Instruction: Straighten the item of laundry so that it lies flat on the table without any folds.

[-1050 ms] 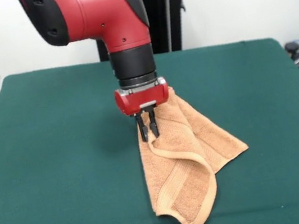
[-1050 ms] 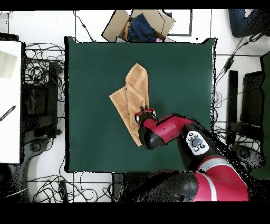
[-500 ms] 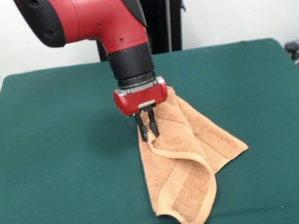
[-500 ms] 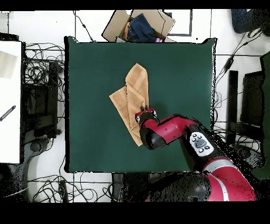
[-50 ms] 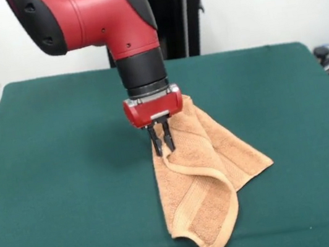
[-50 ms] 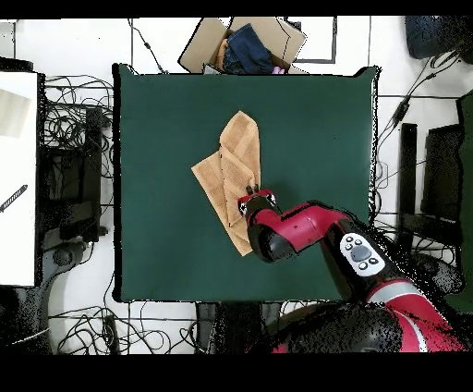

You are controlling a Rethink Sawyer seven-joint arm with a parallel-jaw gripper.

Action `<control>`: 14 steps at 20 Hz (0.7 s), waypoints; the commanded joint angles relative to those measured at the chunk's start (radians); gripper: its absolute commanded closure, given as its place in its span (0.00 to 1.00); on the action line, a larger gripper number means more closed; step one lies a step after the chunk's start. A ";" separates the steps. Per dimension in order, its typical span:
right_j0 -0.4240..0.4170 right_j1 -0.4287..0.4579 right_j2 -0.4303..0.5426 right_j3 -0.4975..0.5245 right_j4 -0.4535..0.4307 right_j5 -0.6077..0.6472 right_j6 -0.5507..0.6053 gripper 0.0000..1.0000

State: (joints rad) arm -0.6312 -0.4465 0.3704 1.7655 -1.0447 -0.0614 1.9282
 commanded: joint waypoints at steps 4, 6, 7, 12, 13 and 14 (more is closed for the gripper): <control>0.034 -0.046 0.126 0.003 0.010 0.190 -0.082 1.00; 0.013 -0.056 0.158 0.009 0.027 0.220 -0.101 1.00; 0.004 -0.053 0.170 0.008 0.036 0.235 -0.107 1.00; -0.025 -0.047 0.209 0.003 0.048 0.268 -0.113 1.00; -0.030 -0.046 0.215 0.002 0.048 0.275 -0.118 1.00; -0.034 -0.045 0.221 0.001 0.047 0.282 -0.123 1.00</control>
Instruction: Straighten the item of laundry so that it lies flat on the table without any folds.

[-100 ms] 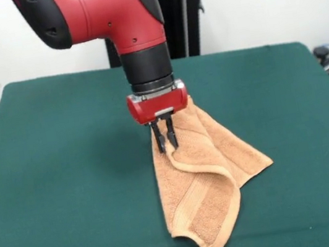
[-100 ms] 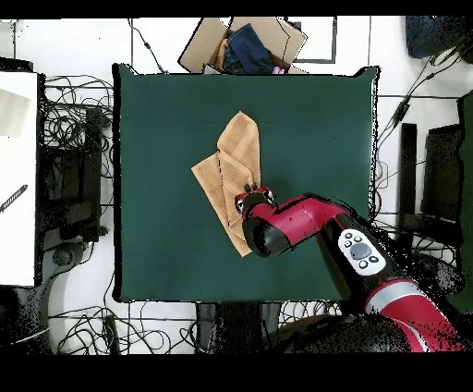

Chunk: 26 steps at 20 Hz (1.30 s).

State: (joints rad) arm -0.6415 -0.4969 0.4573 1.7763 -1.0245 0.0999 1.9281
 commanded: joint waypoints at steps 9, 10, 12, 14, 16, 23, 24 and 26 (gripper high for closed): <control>-0.074 0.008 0.190 -0.010 0.031 0.174 -0.177 1.00; -0.081 0.009 0.197 -0.010 0.031 0.181 -0.183 1.00; -0.093 0.011 0.212 -0.010 0.033 0.195 -0.195 1.00; -0.103 0.010 0.223 -0.011 0.036 0.208 -0.206 1.00; -0.110 0.010 0.232 -0.012 0.038 0.218 -0.214 1.00; -0.142 0.015 0.275 -0.024 0.052 0.274 -0.269 1.00; -0.146 0.014 0.280 -0.025 0.051 0.281 -0.275 1.00; -0.154 0.013 0.290 -0.027 0.050 0.293 -0.284 1.00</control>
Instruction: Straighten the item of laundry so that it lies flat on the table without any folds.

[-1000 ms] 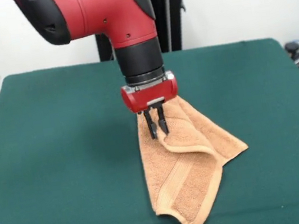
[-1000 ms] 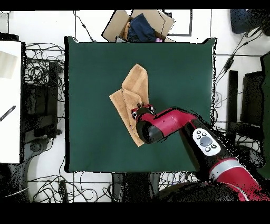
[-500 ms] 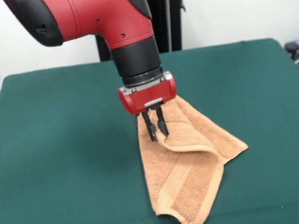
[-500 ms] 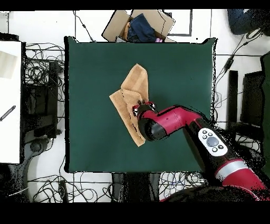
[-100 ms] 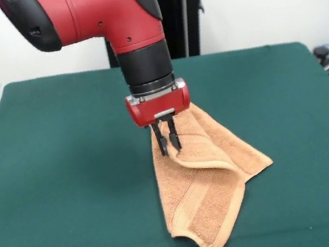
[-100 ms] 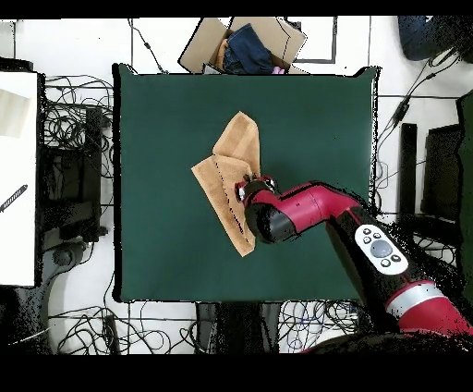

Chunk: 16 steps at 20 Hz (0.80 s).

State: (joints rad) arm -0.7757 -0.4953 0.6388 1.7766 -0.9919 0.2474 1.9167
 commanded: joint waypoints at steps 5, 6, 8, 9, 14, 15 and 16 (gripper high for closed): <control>-0.037 0.001 0.128 -0.031 0.005 0.174 -0.291 1.00; -0.041 -0.003 0.131 -0.031 0.003 0.176 -0.290 1.00; -0.041 -0.007 0.131 -0.030 -0.003 0.177 -0.282 1.00; -0.042 -0.009 0.131 -0.030 -0.006 0.178 -0.277 1.00; -0.046 -0.025 0.128 -0.032 -0.012 0.181 -0.270 1.00; -0.045 -0.028 0.126 -0.033 -0.013 0.180 -0.269 1.00; -0.045 -0.031 0.125 -0.033 -0.013 0.179 -0.269 1.00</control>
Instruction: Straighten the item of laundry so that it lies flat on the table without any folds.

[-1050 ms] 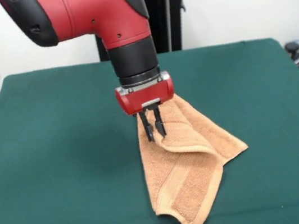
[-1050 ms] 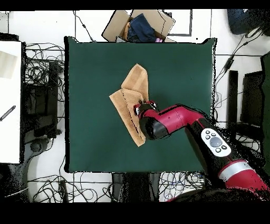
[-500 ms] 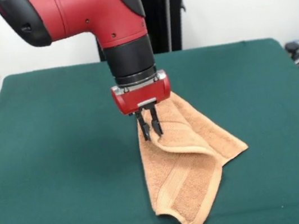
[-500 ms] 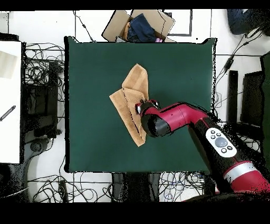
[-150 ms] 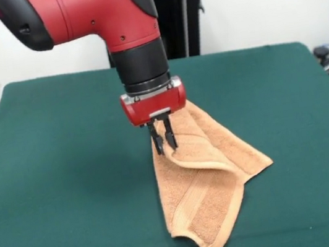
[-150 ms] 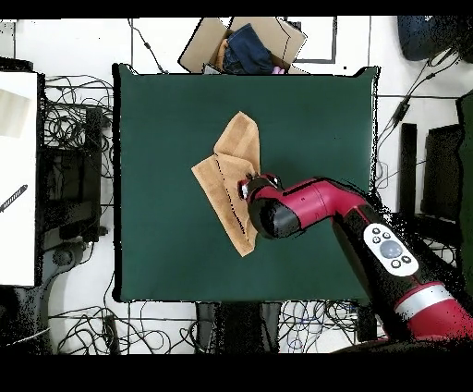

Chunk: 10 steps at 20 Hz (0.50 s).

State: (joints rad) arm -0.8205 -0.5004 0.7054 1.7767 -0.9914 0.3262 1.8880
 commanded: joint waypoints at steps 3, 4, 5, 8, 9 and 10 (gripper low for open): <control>-0.012 -0.017 0.080 -0.063 0.019 0.151 -0.308 1.00; -0.015 -0.013 0.085 -0.070 0.025 0.160 -0.325 1.00; -0.018 -0.010 0.089 -0.076 0.031 0.168 -0.342 1.00; -0.027 0.006 0.107 -0.103 0.048 0.200 -0.410 1.00; -0.029 0.012 0.113 -0.111 0.053 0.211 -0.433 1.00; -0.035 0.018 0.120 -0.124 0.063 0.225 -0.457 1.00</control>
State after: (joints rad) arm -0.8344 -0.5086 0.7359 1.7575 -0.9707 0.3975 1.7388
